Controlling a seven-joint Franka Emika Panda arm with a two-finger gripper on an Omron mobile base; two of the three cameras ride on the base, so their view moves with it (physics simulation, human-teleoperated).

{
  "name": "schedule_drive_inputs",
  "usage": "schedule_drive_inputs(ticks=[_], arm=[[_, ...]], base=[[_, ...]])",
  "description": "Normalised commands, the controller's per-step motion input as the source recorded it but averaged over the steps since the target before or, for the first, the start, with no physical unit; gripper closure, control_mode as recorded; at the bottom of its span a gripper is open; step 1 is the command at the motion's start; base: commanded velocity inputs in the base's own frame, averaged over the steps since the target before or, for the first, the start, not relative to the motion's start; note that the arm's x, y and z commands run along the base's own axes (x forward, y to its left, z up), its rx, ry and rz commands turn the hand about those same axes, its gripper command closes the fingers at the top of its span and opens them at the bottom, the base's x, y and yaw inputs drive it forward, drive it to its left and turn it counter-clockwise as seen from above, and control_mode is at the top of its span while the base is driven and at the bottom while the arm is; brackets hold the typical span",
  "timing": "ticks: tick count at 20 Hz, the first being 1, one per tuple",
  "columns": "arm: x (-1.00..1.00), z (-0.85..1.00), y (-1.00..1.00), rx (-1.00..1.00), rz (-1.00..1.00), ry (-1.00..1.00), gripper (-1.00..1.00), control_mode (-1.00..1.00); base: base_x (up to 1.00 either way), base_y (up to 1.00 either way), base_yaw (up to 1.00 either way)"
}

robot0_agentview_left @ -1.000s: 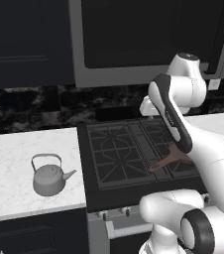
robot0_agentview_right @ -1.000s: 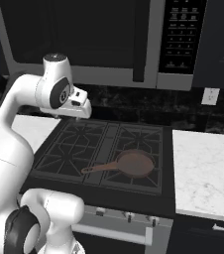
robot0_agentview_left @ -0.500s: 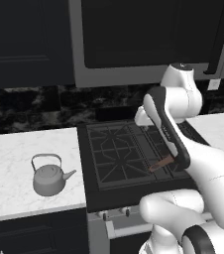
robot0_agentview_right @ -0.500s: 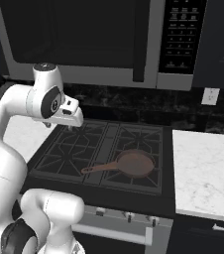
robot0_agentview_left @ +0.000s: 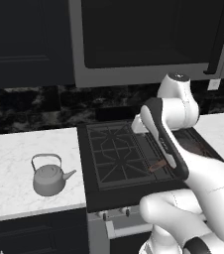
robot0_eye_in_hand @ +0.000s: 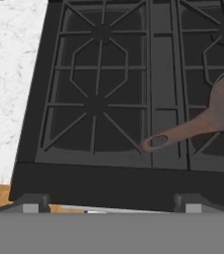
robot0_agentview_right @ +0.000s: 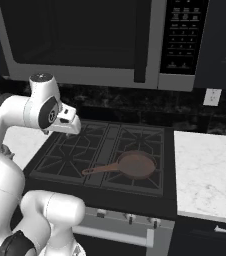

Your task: Pick the kettle from the counter and place it on a stove burner. Then turn the burner on.

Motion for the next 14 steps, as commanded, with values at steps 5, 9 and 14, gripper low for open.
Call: schedule_drive_inputs(ticks=[5,9,14], arm=[[-0.08,-0.34,0.33,0.0,0.06,-0.02,-1.0,-1.0],[-0.02,-0.28,0.55,0.0,0.08,0.0,-1.0,-1.0],[0.0,-0.27,0.62,-0.01,0.15,0.0,-1.0,-1.0]], base=[[0.0,0.0,0.0],[0.0,0.0,0.0],[0.0,0.0,0.0]])
